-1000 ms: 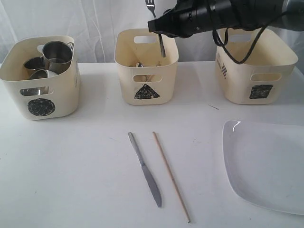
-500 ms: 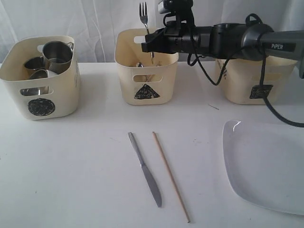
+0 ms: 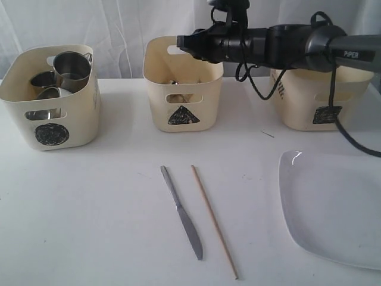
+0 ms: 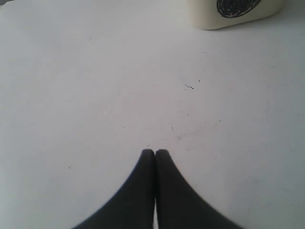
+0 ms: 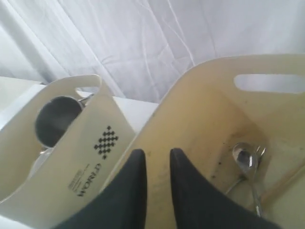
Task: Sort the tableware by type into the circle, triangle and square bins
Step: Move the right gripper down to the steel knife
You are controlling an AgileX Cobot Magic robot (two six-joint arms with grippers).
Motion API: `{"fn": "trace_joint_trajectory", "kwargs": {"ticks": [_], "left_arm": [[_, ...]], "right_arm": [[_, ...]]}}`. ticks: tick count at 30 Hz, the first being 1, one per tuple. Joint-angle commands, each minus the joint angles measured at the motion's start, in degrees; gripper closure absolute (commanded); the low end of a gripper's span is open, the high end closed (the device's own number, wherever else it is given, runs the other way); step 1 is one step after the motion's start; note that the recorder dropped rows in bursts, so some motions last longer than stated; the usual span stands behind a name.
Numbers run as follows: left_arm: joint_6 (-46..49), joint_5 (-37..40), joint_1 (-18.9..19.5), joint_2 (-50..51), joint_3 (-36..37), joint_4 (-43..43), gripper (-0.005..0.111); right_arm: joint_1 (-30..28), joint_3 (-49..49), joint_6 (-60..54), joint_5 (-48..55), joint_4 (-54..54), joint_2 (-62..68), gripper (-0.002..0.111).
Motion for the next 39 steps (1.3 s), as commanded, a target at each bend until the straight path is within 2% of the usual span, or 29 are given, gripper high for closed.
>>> {"fn": "trace_joint_trajectory", "kwargs": {"ticks": [1, 7, 10, 14, 19, 25, 28, 32, 35, 39], "left_arm": [[-0.06, -0.01, -0.27, -0.3, 0.2, -0.19, 0.107], [-0.06, -0.01, -0.27, -0.3, 0.2, -0.19, 0.107], [-0.06, -0.01, -0.27, -0.3, 0.2, -0.19, 0.107], [-0.06, -0.01, -0.27, -0.3, 0.2, -0.19, 0.107], [-0.06, -0.01, -0.27, -0.3, 0.2, -0.19, 0.107], [-0.06, -0.01, -0.27, -0.3, 0.2, -0.19, 0.107], [-0.06, -0.01, -0.27, -0.3, 0.2, -0.19, 0.107], [-0.06, -0.01, -0.27, -0.3, 0.2, -0.19, 0.107], [-0.06, -0.01, -0.27, -0.3, 0.2, -0.19, 0.107], [-0.06, -0.01, -0.27, -0.3, 0.2, -0.19, 0.107]], "right_arm": [[-1.58, -0.33, 17.89, 7.0, -24.04, -6.56, 0.107], [-0.77, 0.37, 40.47, 23.3, -59.66, -12.81, 0.108], [1.4, 4.71, 53.96, 25.35, -72.28, -15.49, 0.108], [5.64, 13.39, 78.26, 28.75, -86.42, -18.02, 0.108], [12.45, 19.45, 78.92, 31.75, -87.04, -18.07, 0.108], [19.35, 19.69, 78.92, 22.27, -87.04, -17.96, 0.108], [21.71, 19.58, 78.92, 17.27, -86.46, -17.37, 0.108], [22.59, 18.54, 78.92, 20.96, -86.34, -14.26, 0.108], [22.59, 16.83, 78.92, 23.86, -86.34, -11.12, 0.101], [22.59, 14.31, 78.92, 26.77, -84.25, -8.31, 0.085]]}}
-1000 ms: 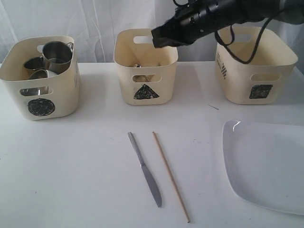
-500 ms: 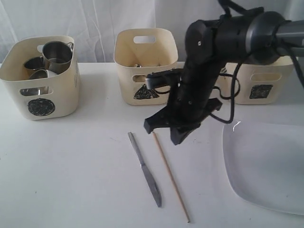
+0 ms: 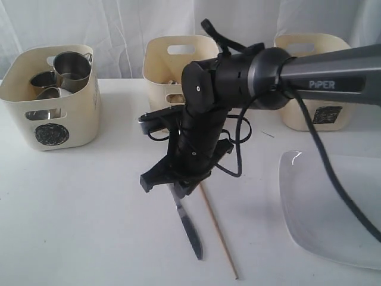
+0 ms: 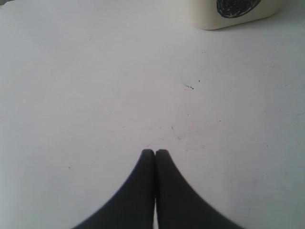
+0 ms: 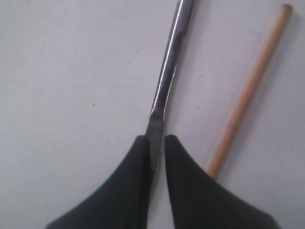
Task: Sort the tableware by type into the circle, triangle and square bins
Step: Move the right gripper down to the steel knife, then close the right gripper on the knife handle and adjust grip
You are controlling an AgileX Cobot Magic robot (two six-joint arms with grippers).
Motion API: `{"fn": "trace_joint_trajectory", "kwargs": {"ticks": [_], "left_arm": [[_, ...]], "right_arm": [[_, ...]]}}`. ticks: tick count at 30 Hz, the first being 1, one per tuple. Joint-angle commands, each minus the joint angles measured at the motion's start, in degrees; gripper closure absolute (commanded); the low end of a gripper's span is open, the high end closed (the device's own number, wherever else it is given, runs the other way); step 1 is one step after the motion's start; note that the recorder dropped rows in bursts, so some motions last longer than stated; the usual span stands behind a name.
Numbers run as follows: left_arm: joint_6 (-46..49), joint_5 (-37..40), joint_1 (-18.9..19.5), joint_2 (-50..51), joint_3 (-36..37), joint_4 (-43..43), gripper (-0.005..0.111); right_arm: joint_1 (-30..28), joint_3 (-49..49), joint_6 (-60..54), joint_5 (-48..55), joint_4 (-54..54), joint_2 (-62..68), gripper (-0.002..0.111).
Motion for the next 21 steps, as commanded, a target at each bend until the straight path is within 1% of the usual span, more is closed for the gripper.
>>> {"fn": "trace_joint_trajectory", "kwargs": {"ticks": [1, 3, 11, 17, 21], "left_arm": [[-0.06, -0.01, -0.27, -0.3, 0.2, -0.19, 0.107], [-0.06, -0.01, -0.27, -0.3, 0.2, -0.19, 0.107], [-0.06, -0.01, -0.27, -0.3, 0.2, -0.19, 0.107], [-0.06, -0.01, -0.27, -0.3, 0.2, -0.19, 0.107], [-0.06, -0.01, -0.27, -0.3, 0.2, -0.19, 0.107]], "right_arm": [[0.07, -2.56, 0.11, 2.23, 2.46, 2.68, 0.081], [0.07, -2.54, -1.15, 0.68, 3.37, 3.62, 0.076], [0.07, -2.54, -2.65, -5.73, 4.75, 5.93, 0.076], [0.07, -2.54, -1.99, -5.9, 4.61, 6.71, 0.076], [0.07, -2.54, 0.49, -4.7, 4.32, 7.61, 0.077]]}}
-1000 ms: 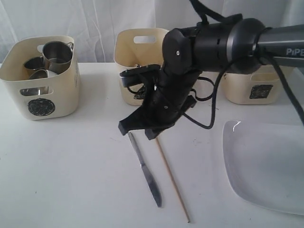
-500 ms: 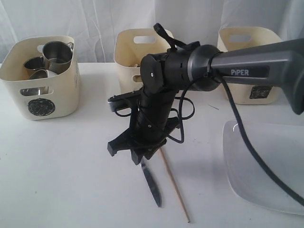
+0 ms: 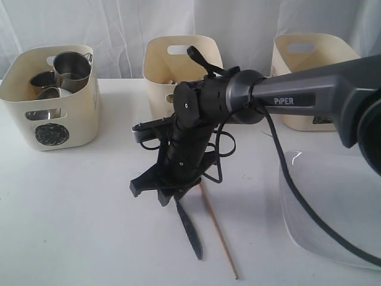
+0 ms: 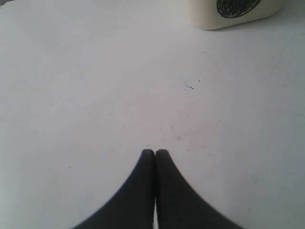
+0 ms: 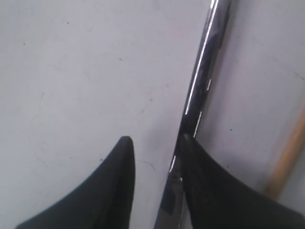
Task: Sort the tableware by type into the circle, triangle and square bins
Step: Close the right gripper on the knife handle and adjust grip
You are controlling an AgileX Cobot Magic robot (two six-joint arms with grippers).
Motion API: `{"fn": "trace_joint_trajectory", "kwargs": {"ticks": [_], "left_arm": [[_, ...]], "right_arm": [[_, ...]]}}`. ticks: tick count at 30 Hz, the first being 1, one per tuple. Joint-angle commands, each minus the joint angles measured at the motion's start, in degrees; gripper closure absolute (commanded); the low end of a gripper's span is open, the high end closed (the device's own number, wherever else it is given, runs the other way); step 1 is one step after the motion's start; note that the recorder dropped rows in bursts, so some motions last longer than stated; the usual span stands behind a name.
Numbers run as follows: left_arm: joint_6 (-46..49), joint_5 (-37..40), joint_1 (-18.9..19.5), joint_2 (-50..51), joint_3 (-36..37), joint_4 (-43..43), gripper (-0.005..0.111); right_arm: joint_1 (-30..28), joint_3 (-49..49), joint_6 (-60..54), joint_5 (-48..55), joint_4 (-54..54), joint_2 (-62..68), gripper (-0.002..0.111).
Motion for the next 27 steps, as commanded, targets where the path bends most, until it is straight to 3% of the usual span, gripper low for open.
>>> {"fn": "trace_joint_trajectory", "kwargs": {"ticks": [1, 27], "left_arm": [[-0.06, -0.01, -0.27, -0.3, 0.2, -0.19, 0.107], [-0.06, -0.01, -0.27, -0.3, 0.2, -0.19, 0.107]], "right_arm": [[0.07, -0.18, 2.12, 1.43, -0.42, 1.34, 0.077], [0.07, -0.08, 6.06, 7.73, -3.57, 9.45, 0.077]]}}
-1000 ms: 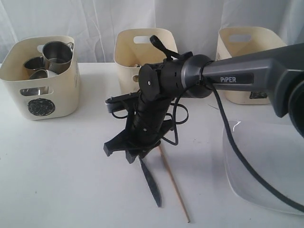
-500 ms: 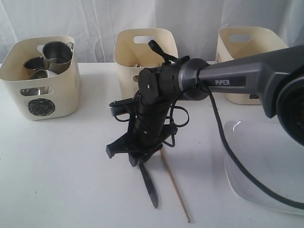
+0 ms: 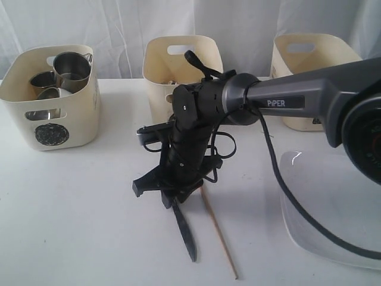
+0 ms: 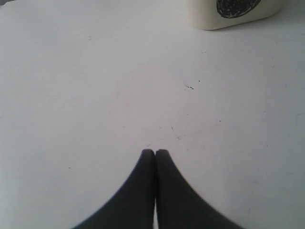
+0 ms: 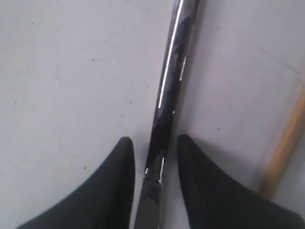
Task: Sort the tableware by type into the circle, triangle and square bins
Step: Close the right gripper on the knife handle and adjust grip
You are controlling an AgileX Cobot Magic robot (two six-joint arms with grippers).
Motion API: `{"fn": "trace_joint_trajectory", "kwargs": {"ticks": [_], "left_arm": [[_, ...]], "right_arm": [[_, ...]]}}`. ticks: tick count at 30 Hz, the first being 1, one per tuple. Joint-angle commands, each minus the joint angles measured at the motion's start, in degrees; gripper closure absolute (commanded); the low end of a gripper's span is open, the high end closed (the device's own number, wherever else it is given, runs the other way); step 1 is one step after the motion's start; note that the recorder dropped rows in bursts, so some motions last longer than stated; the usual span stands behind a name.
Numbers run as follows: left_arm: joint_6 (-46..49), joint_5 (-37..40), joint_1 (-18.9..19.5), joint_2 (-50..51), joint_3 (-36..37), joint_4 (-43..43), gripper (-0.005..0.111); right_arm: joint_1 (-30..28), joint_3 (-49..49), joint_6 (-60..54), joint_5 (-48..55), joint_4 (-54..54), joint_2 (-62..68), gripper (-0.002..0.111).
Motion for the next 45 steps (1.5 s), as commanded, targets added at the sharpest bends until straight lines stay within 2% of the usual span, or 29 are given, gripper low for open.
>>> {"fn": "trace_joint_trajectory", "kwargs": {"ticks": [1, 12, 20, 45], "left_arm": [[-0.06, -0.01, -0.27, -0.3, 0.2, -0.19, 0.107], [-0.06, -0.01, -0.27, -0.3, 0.2, -0.19, 0.107], [-0.06, -0.01, -0.27, -0.3, 0.2, -0.19, 0.107], [-0.06, -0.01, -0.27, -0.3, 0.2, -0.19, 0.107]], "right_arm": [[0.07, 1.59, 1.75, 4.73, -1.26, 5.86, 0.078], [0.07, 1.59, 1.88, 7.46, -5.6, 8.21, 0.108], [-0.04, 1.59, 4.87, 7.34, -16.18, 8.21, 0.108], [-0.04, -2.5, 0.08, 6.1, -16.19, -0.78, 0.108]]}}
